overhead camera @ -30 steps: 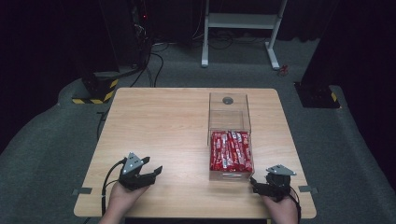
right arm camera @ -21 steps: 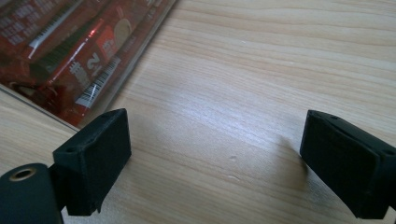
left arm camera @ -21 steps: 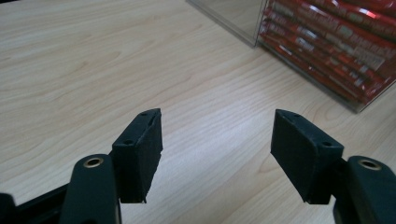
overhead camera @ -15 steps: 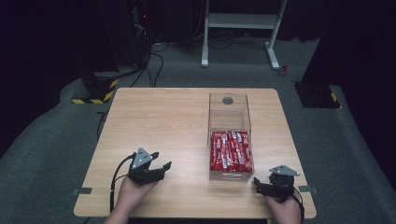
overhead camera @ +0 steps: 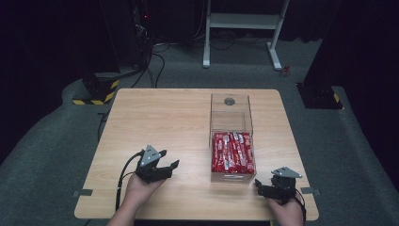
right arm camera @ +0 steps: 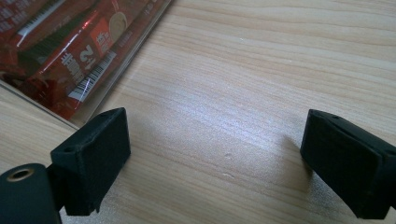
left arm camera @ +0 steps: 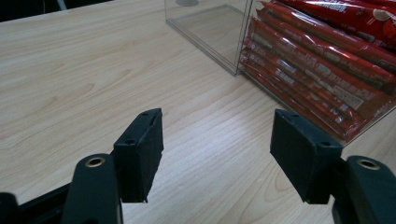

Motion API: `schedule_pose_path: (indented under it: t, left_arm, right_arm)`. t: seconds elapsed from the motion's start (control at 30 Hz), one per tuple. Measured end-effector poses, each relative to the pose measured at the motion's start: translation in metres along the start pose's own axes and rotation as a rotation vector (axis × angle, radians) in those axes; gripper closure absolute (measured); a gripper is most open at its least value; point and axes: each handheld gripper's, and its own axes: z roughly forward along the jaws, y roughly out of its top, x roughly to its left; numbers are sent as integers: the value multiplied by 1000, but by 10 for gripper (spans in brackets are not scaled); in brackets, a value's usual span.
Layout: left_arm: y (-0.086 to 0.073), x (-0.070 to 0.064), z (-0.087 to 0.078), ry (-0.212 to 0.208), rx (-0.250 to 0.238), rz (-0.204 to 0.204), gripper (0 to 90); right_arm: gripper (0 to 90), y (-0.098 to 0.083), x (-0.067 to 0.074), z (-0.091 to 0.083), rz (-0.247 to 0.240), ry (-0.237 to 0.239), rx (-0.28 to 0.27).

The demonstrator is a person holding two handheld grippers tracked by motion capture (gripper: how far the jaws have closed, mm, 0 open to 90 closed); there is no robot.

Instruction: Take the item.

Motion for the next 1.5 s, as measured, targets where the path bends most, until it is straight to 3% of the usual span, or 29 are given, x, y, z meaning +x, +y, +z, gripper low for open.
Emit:
schedule_pose_path:
  t: [0.8, 1.13, 1.27, 1.5]
  left_arm:
    - [48, -19, 19, -66, -44, 101, 334]
    - [63, -29, 26, -131, -65, 78, 328]
    - [63, -39, 20, -128, -62, 100, 320]
    - [60, -44, 16, -150, -82, 74, 330]
  right_arm:
    - [81, 0, 0, 0, 1, 1, 0]
    - [82, 0, 0, 0, 1, 1, 0]
    - [83, 0, 0, 0, 1, 0, 0]
    - [86, 0, 1, 0, 4, -3, -1]
